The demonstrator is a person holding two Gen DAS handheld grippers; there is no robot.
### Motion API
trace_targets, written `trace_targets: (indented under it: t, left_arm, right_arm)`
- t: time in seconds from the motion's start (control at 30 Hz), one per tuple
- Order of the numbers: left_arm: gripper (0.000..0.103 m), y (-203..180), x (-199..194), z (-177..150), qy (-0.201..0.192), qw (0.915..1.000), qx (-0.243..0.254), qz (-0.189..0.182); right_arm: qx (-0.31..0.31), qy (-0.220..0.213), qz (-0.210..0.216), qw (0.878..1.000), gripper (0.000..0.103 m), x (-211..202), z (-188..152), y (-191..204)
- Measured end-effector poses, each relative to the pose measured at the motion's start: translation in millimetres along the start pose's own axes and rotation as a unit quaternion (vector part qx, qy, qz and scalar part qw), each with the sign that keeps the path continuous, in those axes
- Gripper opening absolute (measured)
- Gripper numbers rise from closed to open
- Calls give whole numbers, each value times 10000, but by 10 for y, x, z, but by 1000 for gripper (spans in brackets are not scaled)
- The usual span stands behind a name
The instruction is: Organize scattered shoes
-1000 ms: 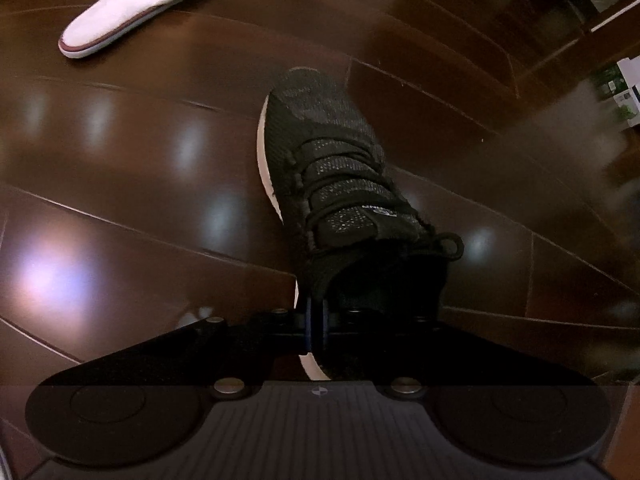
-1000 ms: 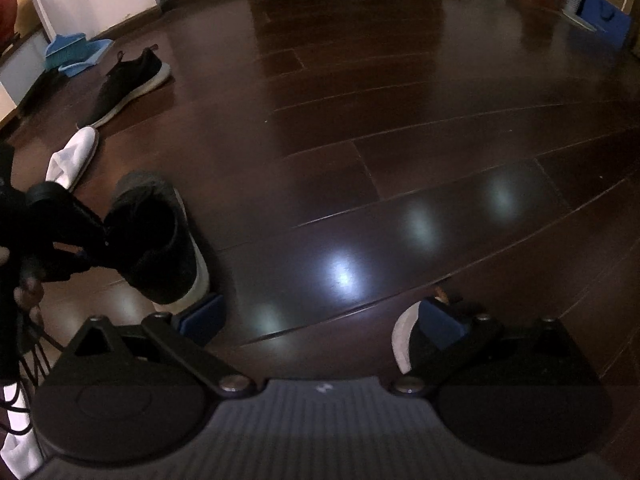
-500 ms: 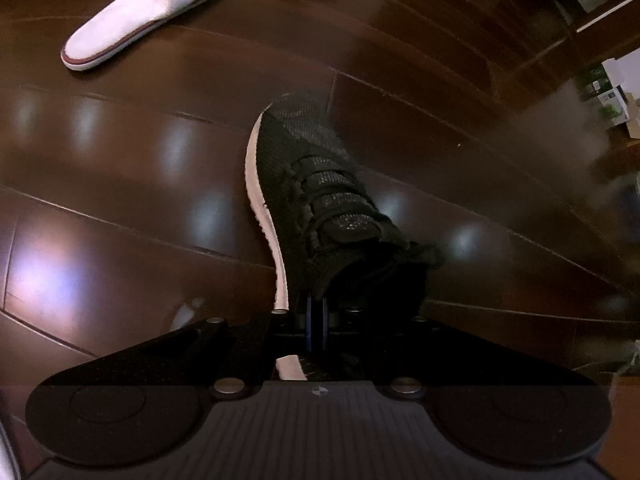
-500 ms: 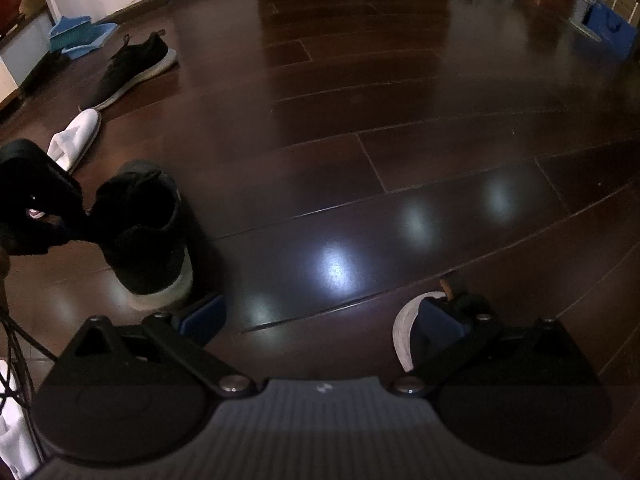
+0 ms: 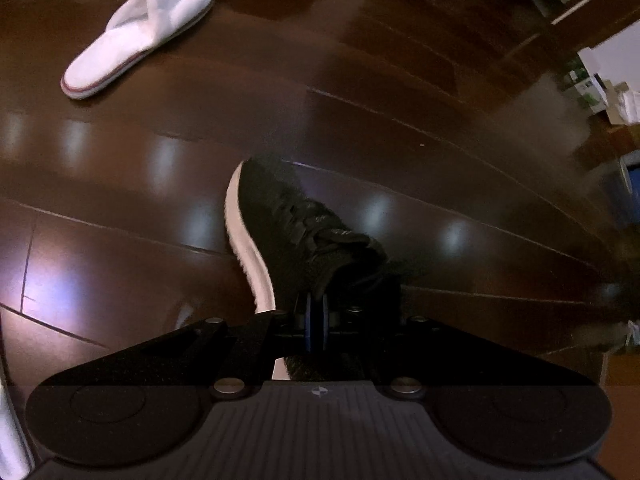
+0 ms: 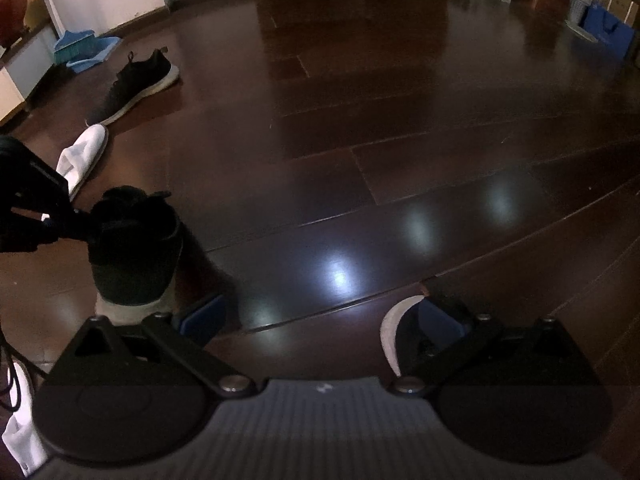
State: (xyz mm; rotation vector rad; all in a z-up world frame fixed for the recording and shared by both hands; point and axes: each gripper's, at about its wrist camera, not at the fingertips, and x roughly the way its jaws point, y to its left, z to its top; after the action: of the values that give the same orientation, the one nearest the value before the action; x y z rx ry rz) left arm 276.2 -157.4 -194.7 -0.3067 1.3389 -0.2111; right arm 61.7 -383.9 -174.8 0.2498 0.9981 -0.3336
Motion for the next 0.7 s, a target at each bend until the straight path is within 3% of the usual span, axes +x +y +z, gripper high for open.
trace_targets:
  t: [0.2, 0.4, 0.63, 0.7]
  left_arm:
    - [7, -319, -208, -207, 14, 9995, 325, -26]
    - [7, -761, -491, -657, 77, 9974, 698, -140]
    - [6, -1211, -874, -1369, 207, 9940, 994, -399]
    - [0, -1333, -971, -1604, 239, 9925, 1077, -517]
  right_arm:
    - [228, -16, 112, 9997, 103, -231, -29, -186]
    - [447, -237, 246, 9984, 103, -722, -145, -494]
    - [893, -557, 376, 9937, 103, -1366, -551, -964]
    - [958, -592, 375, 9929, 103, -1455, -642, -1038]
